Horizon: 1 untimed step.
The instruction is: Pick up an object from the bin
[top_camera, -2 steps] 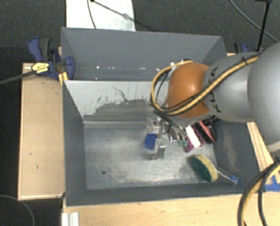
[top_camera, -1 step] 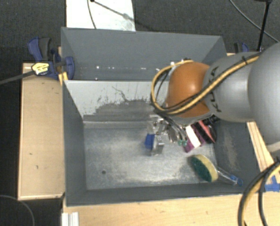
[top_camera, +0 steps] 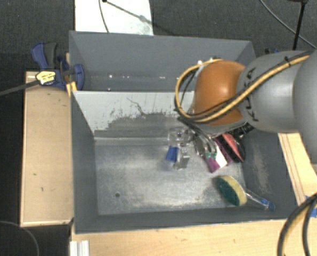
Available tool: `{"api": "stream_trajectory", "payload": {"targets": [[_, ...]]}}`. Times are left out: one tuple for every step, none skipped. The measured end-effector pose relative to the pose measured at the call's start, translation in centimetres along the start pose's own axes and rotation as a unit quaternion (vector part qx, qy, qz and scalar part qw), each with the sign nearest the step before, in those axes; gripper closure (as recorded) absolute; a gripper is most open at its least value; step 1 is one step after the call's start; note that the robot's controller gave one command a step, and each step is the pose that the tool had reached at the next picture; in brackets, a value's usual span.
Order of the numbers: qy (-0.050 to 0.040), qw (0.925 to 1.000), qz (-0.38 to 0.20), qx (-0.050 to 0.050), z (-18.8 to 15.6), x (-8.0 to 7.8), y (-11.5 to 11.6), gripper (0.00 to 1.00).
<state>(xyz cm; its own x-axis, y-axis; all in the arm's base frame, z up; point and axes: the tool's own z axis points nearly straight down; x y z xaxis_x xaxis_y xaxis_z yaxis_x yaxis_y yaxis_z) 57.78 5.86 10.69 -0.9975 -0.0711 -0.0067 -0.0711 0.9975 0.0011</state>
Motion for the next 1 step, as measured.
{"api": "stream_trajectory", "payload": {"targets": [[-0.0011,1.0,0.0,0.0,-5.14,-0.24,0.0,1.0]]}}
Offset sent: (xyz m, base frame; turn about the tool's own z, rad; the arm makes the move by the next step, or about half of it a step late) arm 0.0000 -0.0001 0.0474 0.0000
